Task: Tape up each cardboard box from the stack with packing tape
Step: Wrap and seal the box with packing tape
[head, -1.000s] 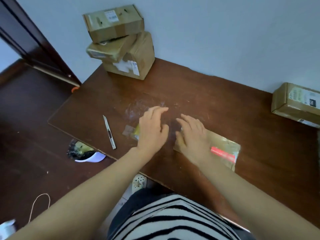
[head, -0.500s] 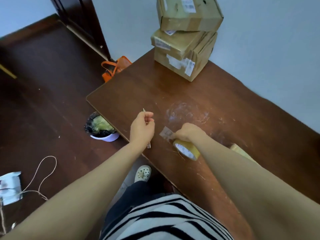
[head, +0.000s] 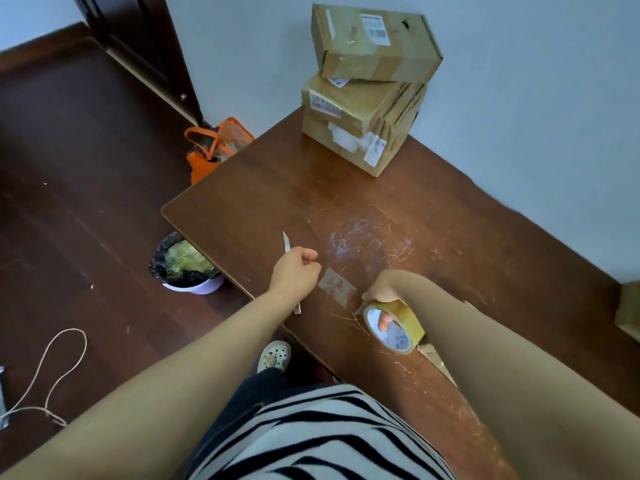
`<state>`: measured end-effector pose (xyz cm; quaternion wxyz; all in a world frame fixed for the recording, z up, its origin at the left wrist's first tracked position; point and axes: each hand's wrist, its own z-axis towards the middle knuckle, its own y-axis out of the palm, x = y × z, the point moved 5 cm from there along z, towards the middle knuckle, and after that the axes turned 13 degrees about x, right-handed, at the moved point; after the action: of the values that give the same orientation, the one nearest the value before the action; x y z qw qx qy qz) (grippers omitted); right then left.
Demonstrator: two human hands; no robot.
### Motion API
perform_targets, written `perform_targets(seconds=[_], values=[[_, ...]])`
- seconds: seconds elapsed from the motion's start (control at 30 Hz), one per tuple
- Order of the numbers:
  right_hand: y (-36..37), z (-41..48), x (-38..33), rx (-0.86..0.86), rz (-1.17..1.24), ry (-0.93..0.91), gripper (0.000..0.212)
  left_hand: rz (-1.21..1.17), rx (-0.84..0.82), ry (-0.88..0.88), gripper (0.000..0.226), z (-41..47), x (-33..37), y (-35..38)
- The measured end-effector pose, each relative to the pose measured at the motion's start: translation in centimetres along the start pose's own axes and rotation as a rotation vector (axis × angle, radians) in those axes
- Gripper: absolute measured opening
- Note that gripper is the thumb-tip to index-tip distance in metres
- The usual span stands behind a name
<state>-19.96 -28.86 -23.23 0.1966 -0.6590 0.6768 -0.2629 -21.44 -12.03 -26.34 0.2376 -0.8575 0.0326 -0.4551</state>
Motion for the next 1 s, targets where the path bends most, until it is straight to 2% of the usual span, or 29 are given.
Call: perform_targets(seconds=[0.1, 0.2, 0.3, 0.4, 0.5, 0.57, 0.7, 0.8, 0.9, 1.0], values=[[0.1, 0.5, -0.1, 0.117, 0.015, -0.013, 0.038, -0.05, -0.082, -0.225, 0.014, -1.0, -1.0, 1.0], [0.6, 0.9, 0.2, 0.199, 0.082, 0.051, 0.014, -0.121, -0.177, -0.428, 0.015, -2.5, -2.3, 2.0], [1.0, 0.3, 0.4, 0.206, 0.148, 0.097, 0.019, -0.151, -0.255, -0.555, 0.021, -3.7, -3.0, 3.0], [0.3, -0.6, -0.1, 0.256, 0.159, 0.056, 0.016, -0.233, -0.329, -0.709, 0.034, -4.6, -3.4, 4.2], [-1.6, -2.0, -1.4, 0.33, 0.109, -0.024, 0.013, -0.438, -0.375, -0.888, 0.054, -5.1, -3.3, 5.0], [-2.7, -3.1, -2.2, 0.377, 0.074, -0.071, 0.017, -0.62, -0.364, -0.98, 0.057, -5.2, -2.7, 5.3], [-3.1, -4.0, -2.1, 0.381, 0.066, -0.097, 0.018, -0.842, -0.228, -0.992, 0.025, -4.6, -1.9, 5.6], [-3.3, -4.0, -1.8, 0.401, 0.108, -0.106, 0.015, -0.875, -0.203, -1.045, 0.021, -4.5, -1.8, 6.0], [-3.4, -3.3, -1.0, 0.412, 0.16, -0.108, 0.022, -0.979, -0.143, -1.09, 0.017, -3.8, -1.5, 6.2], [-4.0, -2.7, -0.2, 0.394, 0.277, -0.142, 0.032, -1.04, -0.067, -1.015, 0.016, -2.5, -0.9, 5.7]])
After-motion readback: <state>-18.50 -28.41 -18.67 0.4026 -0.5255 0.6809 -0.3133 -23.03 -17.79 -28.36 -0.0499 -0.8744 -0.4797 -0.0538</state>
